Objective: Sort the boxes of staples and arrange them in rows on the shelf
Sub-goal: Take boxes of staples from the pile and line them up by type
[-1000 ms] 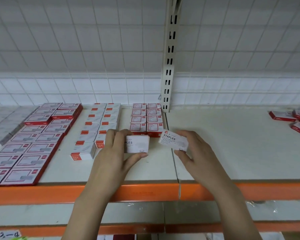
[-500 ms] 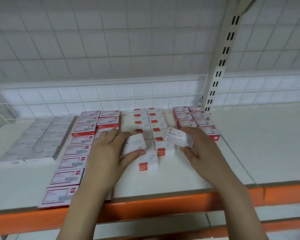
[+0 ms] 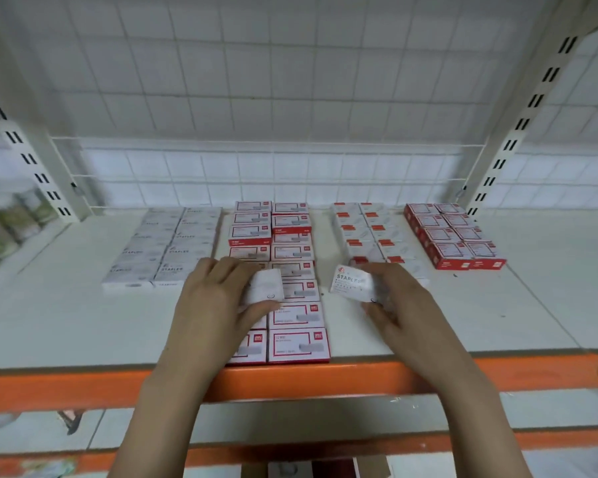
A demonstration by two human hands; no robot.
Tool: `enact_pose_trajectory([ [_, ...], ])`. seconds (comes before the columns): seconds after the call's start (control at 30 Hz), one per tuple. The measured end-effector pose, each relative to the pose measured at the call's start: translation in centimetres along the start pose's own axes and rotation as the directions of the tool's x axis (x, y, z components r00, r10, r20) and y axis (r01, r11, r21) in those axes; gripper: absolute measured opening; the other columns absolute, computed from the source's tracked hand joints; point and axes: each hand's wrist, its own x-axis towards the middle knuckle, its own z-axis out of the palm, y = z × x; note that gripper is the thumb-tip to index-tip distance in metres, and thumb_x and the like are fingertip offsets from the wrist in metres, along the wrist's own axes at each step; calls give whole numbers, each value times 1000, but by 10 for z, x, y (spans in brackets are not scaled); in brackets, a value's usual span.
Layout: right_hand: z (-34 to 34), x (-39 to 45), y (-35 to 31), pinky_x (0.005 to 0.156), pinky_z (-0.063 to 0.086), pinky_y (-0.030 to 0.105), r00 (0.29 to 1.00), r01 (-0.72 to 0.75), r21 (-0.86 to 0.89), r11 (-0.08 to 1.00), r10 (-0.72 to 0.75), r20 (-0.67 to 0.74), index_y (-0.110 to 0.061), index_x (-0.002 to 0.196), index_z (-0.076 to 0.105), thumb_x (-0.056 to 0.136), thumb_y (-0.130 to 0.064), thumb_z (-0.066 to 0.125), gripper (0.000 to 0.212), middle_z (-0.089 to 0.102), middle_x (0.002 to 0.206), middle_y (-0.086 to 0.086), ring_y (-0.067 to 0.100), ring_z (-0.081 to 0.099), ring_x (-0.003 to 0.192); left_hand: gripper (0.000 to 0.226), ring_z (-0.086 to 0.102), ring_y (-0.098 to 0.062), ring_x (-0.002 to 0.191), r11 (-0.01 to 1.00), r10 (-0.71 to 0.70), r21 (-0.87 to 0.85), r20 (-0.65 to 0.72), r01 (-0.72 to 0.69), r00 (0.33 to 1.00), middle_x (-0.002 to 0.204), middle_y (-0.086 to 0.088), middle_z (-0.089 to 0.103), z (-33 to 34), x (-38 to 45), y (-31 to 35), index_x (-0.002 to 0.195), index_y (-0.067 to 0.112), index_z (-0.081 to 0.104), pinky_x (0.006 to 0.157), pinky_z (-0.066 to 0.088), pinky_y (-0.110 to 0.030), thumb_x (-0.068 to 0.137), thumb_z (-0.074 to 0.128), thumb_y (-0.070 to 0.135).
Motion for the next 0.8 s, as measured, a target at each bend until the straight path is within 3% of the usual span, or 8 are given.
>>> enact_pose_trajectory([
  [0.1, 2, -4, -3, 90, 36, 16, 1000, 2, 8, 1000, -2, 28, -20, 129, 44, 88, -10, 58, 45, 50, 128, -4, 8, 45, 116, 47, 53, -25, 88, 1000, -13, -26, 3, 13, 1000, 99, -5, 62, -2, -9, 4, 109, 13, 66, 75, 46, -37, 75, 70, 44],
  [0.23, 9, -10, -5, 79, 36, 2, 1000, 9, -15, 1000, -8, 28, -18, 127, 44, 87, -9, 58, 43, 38, 126, -5, -5, 36, 99, 54, 53, -26, 84, 1000, 9, -16, 29, -9, 1000, 96, -5, 61, -2, -21, 4, 107, 13, 66, 74, 46, -35, 76, 54, 56],
  [0.4, 12, -15, -11, 77, 32, -3, 999, 6, -20, 1000, -5, 40, -17, 129, 44, 87, -9, 58, 45, 38, 122, -3, -4, 37, 92, 51, 53, -28, 83, 1000, 1, 12, 28, -1, 1000, 97, -5, 61, -5, -33, -3, 109, 15, 64, 73, 49, -38, 78, 47, 52],
  [0.53, 20, -9, -24, 76, 34, 2, 999, 22, -66, 998, -21, 29, -20, 128, 45, 87, -11, 59, 45, 43, 122, -4, -4, 36, 96, 49, 55, -30, 81, 1000, -2, 12, 18, 2, 1000, 93, -7, 61, -9, -35, -19, 106, 12, 65, 72, 50, -39, 78, 47, 48],
  [0.67, 33, -2, -43, 90, 33, 27, 999, 45, -121, 992, -47, -15, -24, 126, 50, 80, -12, 68, 51, 55, 120, 1, 20, 46, 109, 42, 56, -32, 83, 999, -43, 0, 28, 43, 999, 95, -10, 61, -15, -34, -48, 108, 8, 65, 73, 52, -44, 77, 66, 36],
  [0.8, 55, 14, -70, 93, 31, 29, 1000, 24, -155, 988, -26, -10, -23, 128, 51, 83, -18, 67, 49, 56, 123, 0, 22, 44, 114, 43, 54, -32, 85, 998, -52, -18, 54, 53, 997, 95, -9, 59, -27, -31, -87, 104, 10, 66, 75, 50, -43, 75, 59, 40],
])
